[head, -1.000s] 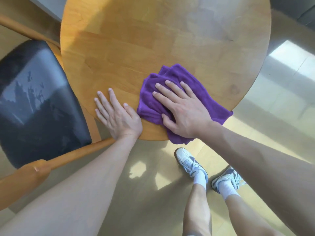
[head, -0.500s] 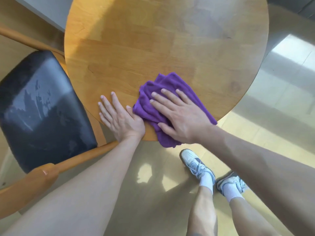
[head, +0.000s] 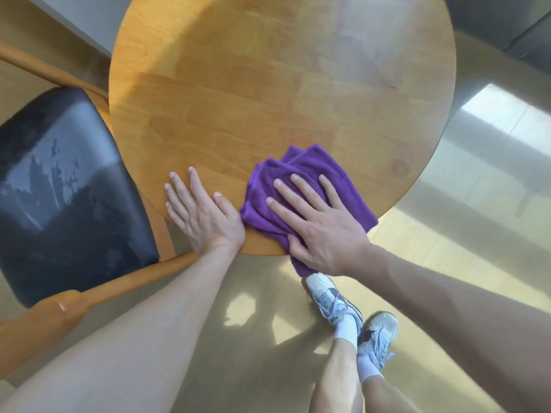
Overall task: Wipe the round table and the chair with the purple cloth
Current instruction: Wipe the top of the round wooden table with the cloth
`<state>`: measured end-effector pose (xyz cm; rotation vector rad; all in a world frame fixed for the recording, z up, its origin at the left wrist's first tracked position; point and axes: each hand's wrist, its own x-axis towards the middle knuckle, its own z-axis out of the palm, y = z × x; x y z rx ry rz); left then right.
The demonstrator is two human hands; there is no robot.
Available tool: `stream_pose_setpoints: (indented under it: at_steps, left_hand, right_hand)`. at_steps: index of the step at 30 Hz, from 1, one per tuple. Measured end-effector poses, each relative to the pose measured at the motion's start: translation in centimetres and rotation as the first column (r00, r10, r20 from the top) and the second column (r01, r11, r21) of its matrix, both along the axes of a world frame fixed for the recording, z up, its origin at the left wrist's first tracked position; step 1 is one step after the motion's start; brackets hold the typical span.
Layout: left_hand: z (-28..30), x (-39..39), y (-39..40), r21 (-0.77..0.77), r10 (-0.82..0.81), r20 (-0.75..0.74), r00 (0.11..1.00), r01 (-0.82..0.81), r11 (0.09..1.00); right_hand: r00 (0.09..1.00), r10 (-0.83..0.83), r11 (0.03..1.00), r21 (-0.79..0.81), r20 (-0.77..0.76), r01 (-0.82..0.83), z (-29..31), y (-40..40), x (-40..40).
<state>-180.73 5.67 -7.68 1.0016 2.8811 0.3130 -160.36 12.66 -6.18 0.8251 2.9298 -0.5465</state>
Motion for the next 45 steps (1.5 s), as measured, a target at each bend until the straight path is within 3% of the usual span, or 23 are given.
stream_pose_setpoints:
  at_steps: [3,5,8,11,14,16,18,21,23,26,30,32,34,35,38,42,45]
  left_hand:
    - [0.1,0.0,0.1,0.001,0.003,0.013,1.000,-0.003,1.000]
    - [0.2,0.1,0.0,-0.002,0.007,0.028,1.000,-0.007,1.000]
    - [0.3,0.1,0.0,-0.003,-0.001,0.032,0.999,0.001,1.000]
    - [0.3,0.0,-0.2,-0.019,-0.019,0.028,0.999,0.019,1.000]
    - [0.4,-0.1,-0.2,-0.035,-0.017,0.038,0.999,0.018,0.999]
    - [0.4,0.1,-0.1,-0.031,-0.012,0.034,0.999,0.013,0.999]
    - [0.4,0.2,0.0,-0.022,-0.011,0.026,1.000,0.011,1.000]
    - [0.5,0.2,0.1,-0.033,-0.004,0.028,1.000,0.005,0.999]
    - [0.5,0.3,0.1,-0.054,-0.005,0.027,1.000,0.006,0.999]
    - [0.4,0.4,0.3,-0.104,-0.013,0.027,1.000,0.016,0.994]
    - [1.9,1.3,2.0,-0.208,0.085,0.123,0.989,-0.058,0.976]
    - [2.6,3.9,4.6,-0.135,-0.052,0.187,0.981,0.079,0.988]
    - [2.3,7.6,7.6,-0.007,-0.280,0.183,0.942,0.286,0.958]
    - [2.1,9.3,8.9,0.030,-0.312,0.160,0.936,0.312,0.950]
    - [1.1,11.6,10.6,0.045,-0.224,0.076,0.972,0.221,0.974]
    - [0.7,11.4,10.3,0.023,-0.233,0.025,0.972,0.233,0.972]
    - [0.7,11.6,10.7,0.001,-0.221,0.034,0.975,0.221,0.975]
  right_hand:
    - [0.978,0.208,0.978,-0.007,0.011,-0.208,-0.1,3.2,1.9]
    - [0.985,0.171,0.985,0.000,0.008,-0.171,-0.1,5.6,2.9]
    - [0.985,-0.171,0.985,-0.003,0.006,0.171,0.2,7.6,3.6]
    - [0.871,-0.490,0.872,0.028,0.036,0.489,0.7,5.9,1.0]
    - [0.814,-0.579,0.815,0.024,0.054,0.579,0.7,3.2,-1.9]
    - [0.884,-0.464,0.886,0.019,0.057,0.464,0.3,2.5,-2.0]
    - [0.972,-0.235,0.972,0.008,0.032,0.235,0.0,3.7,-0.6]
    - [0.999,0.040,0.999,0.006,0.016,-0.040,-0.1,8.1,2.4]
    - [1.000,-0.030,0.999,0.028,0.004,0.030,-0.2,10.8,4.1]
    - [0.954,-0.299,0.953,0.044,-0.007,0.299,-0.1,12.1,4.9]
    - [0.936,-0.350,0.936,0.037,-0.018,0.351,0.0,11.8,4.6]
    - [0.932,-0.361,0.932,0.030,-0.028,0.361,0.2,12.0,4.6]
    - [0.922,-0.386,0.922,0.033,-0.018,0.386,0.4,12.0,4.5]
    - [0.918,-0.395,0.918,0.039,-0.011,0.396,0.5,11.9,4.5]
    - [0.955,-0.297,0.954,0.053,0.005,0.296,0.3,12.6,4.7]
    - [0.992,0.117,0.991,0.053,0.049,-0.120,0.0,20.1,5.6]
    - [0.991,0.117,0.991,0.062,0.062,-0.121,-0.3,24.3,4.9]
